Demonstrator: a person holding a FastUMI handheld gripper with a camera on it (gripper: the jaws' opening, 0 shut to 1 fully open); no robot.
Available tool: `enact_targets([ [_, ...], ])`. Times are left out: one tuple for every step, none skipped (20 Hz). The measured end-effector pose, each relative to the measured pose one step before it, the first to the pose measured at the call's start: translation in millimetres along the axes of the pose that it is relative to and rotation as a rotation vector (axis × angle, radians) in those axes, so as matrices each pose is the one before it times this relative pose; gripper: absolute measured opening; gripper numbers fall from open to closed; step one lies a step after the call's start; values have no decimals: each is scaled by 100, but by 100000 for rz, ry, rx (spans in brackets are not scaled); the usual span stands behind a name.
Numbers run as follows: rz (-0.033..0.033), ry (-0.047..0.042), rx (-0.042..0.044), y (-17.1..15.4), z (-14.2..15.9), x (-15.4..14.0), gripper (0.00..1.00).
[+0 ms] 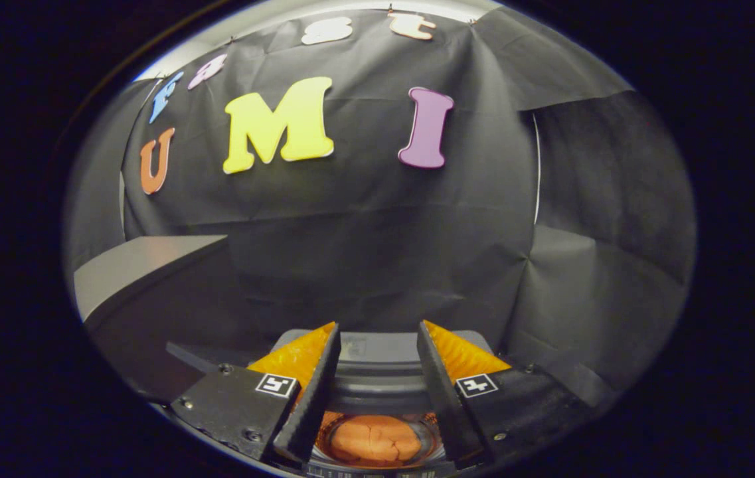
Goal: Put the clothes into the washing machine and then close the washing machine lid.
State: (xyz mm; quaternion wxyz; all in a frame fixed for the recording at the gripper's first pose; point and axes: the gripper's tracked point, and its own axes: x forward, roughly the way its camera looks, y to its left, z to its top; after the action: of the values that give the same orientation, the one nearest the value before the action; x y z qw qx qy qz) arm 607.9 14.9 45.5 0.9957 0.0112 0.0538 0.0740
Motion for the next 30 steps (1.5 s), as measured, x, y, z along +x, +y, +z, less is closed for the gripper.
enact_targets([
  [141,1518,-746,-4,-597,-208,74],
  [57,72,-134,40,-189,-362,74],
  [236,625,-73,280,-291,-137,74],
  [408,730,-236,318,-373,-314,74],
  [124,832,-567,218,-348,-241,74],
  [347,692,-535,197,-309,-318,74],
  [764,817,151,311,-379,-518,74],
  [1174,1503,729,347,-417,-572,74],
  [1547,4256,1190,419,-989,-383,74],
  [2035,5595,2105,497,-1328,-787,75],
  [1018,5850,1640,353,-1359,-929,77],
  [950,4686,630,350,-1434,-840,77],
  [933,2477,-178,251,-1289,-847,77],
  [-854,372,-570,205,-908,-985,77],
  [-1199,-1112,-28,-143,-575,-1246,77],
  [-658,-1160,386,110,-531,-1569,76],
  [-1439,-680,379,93,-837,-1642,76],
  [-1499,-1586,520,98,-511,-1868,77],
  [-789,-1432,442,274,-649,-2134,77],
  [-1854,-1815,69,250,-520,-2038,76],
  [-1470,-2518,517,84,-428,-2188,77],
  [-1081,-2366,802,308,-331,-2360,76],
  [-1277,-3352,768,217,-179,-2360,76],
  [-1387,-3608,440,247,35,-2311,77],
  [-1450,-3283,250,242,48,-2309,77],
  [-934,-3324,318,393,12,-2308,77],
  [-966,-3454,17,-187,-397,-3118,77],
  [-1246,-2799,-300,-111,-364,-2699,79],
  [-831,-2531,-734,-92,-584,-2526,81],
  [-744,-2181,-1150,15,-400,-2393,83],
])
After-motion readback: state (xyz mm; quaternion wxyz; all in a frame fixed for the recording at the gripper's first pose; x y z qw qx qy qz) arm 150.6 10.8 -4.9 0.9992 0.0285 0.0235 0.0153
